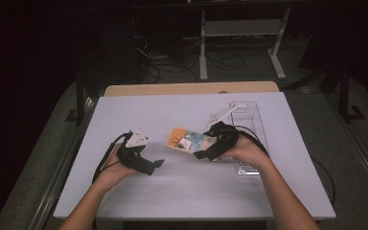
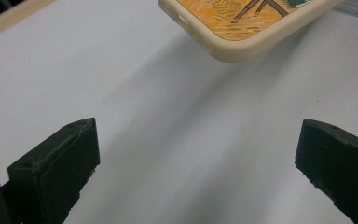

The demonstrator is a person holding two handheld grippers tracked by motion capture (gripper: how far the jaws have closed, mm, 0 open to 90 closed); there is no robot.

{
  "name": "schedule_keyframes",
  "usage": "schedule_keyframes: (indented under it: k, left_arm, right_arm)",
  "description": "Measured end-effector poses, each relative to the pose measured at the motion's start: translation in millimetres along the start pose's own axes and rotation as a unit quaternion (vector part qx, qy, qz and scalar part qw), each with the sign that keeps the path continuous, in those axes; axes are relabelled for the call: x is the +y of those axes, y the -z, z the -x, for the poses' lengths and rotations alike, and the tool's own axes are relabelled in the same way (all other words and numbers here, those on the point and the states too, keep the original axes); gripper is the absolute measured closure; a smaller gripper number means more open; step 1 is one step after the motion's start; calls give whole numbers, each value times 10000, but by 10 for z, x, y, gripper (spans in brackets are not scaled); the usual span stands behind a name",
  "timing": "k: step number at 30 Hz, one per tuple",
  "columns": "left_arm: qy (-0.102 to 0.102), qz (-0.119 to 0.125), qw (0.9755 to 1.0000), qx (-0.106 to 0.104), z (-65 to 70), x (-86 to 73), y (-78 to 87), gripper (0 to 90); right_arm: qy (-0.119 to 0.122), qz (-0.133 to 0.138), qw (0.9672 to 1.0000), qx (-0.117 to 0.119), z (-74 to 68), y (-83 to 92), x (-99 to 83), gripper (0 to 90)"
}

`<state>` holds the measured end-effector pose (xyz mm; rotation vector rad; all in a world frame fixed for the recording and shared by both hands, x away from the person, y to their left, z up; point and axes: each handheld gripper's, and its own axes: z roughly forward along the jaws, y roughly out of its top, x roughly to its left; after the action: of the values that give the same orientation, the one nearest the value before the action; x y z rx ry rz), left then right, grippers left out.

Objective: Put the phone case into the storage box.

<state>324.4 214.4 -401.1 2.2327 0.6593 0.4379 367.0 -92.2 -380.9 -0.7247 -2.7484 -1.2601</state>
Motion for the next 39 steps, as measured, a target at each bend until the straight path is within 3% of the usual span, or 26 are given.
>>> schedule_keyframes:
  k: [7, 11, 21, 28, 32, 35, 36, 39]
  left_arm:
    - [-206, 193, 9996, 37, 20, 6, 27, 0]
    - [-454, 196, 9986, 195, 41, 9, 30, 0]
    - [-1068, 102, 9927, 548, 121, 14, 16, 0]
    - [-1542, 136, 9850, 765, 203, 24, 9, 0]
    - [-1850, 142, 9780, 951, 248, 27, 5, 0]
    - [-1981, 162, 9749, 999, 273, 26, -3, 0]
    - [-2086, 108, 9723, 1050, 275, 30, 3, 0]
    - [-2216, 108, 9686, 1124, 295, 29, 0, 0]
  right_arm:
    - [21, 13, 10000, -13, 1, 3, 1, 111]
    - [22, 12, 10000, -8, 2, 4, 1, 111]
    - [-3, 27, 10000, -28, -2, 1, 4, 111]
    - [22, 33, 10000, -21, -6, -4, 6, 111]
    - [20, 31, 10000, -18, -8, -6, 7, 111]
    - [17, 36, 10000, -14, -10, -9, 7, 111]
    - [24, 39, 10000, -12, -9, -11, 7, 111]
    - [28, 30, 10000, -10, -10, -15, 7, 111]
